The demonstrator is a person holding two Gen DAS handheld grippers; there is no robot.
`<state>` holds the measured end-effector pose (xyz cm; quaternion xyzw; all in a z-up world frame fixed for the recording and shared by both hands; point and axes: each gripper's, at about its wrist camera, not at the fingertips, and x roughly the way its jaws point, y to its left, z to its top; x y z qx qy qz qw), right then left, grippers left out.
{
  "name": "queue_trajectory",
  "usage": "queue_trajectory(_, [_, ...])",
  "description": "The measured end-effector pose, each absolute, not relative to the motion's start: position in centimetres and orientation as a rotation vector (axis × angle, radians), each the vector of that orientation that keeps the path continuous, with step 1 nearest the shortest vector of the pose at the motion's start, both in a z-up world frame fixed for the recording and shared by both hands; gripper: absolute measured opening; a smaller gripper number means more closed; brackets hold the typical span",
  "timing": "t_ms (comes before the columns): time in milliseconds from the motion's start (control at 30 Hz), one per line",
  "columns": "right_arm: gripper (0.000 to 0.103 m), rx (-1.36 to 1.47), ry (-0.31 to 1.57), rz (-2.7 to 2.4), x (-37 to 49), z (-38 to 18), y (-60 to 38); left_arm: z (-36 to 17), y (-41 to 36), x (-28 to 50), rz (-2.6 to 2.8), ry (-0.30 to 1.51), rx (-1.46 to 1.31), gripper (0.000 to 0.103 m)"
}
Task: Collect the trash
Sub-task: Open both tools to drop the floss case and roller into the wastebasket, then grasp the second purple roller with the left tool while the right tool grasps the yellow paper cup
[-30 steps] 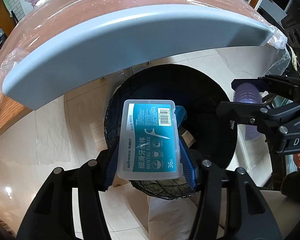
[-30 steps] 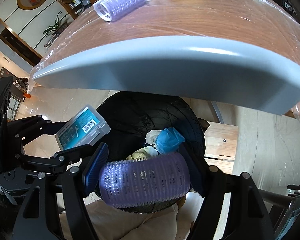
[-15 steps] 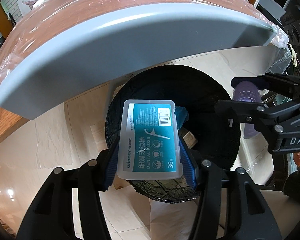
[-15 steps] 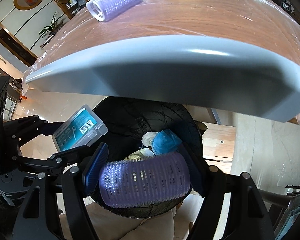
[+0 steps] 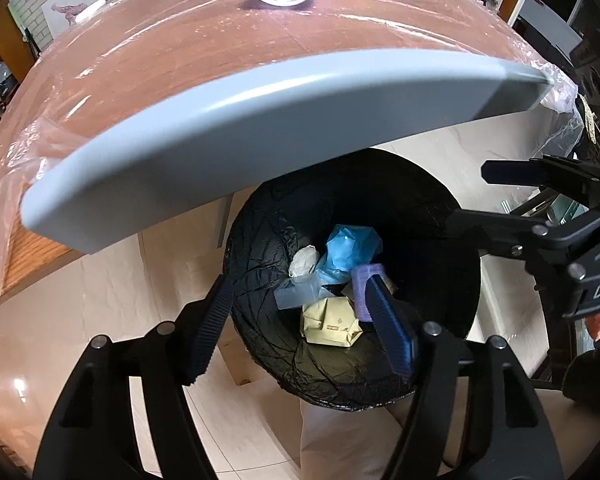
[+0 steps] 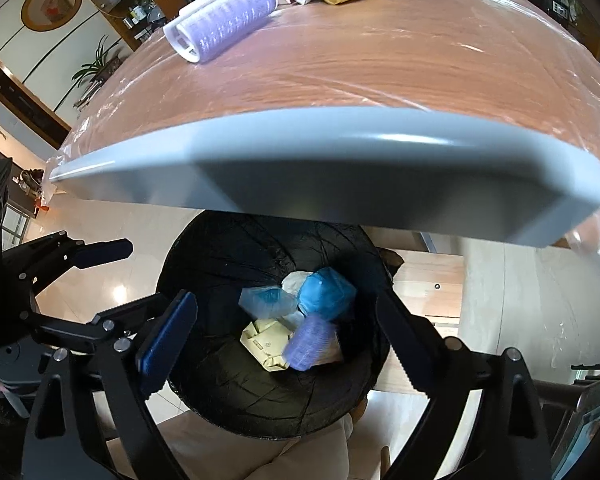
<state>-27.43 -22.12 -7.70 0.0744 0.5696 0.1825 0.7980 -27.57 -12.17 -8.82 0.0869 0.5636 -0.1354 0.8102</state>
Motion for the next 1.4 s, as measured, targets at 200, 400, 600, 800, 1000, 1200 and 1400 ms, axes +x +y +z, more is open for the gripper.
queue_trajectory(200, [0.09,0.147,1.148,0.399,-29.0,-3.9,-23.0,-6.2,-10.5,-28.8,-0.313,1.176,0.151,0.069])
queue_trajectory(400, [0.099,0.05,0.897,0.366,-30.3,3.9,-23.9,0.8,-10.3,-30.4,-0.374,0.993,0.108,0.088])
queue_trajectory(600, [0.099,-0.04,0.605,0.308,-29.3,9.6,-23.8,6.6,-8.8,-28.5,-0.303,0.742,0.049,0.101])
queue_trajectory(800, [0.099,0.016,0.732,0.215,-23.9,8.9,-23.9,7.2,-7.9,-23.5,-0.312,0.77,-0.009,0.101])
queue_trajectory(1000, [0.099,0.173,0.83,0.215,-18.5,7.2,-24.3,6.2,-8.2,-19.2,-0.34,0.802,0.032,0.101])
queue_trajectory(1200, [0.096,0.104,0.89,0.178,-15.2,4.5,-23.7,5.0,-8.8,-16.9,-0.41,0.828,0.082,0.101])
queue_trajectory(1400, [0.088,-0.037,0.973,0.191,-13.9,1.3,-23.2,3.0,-10.8,-16.3,-0.503,0.891,0.108,0.101])
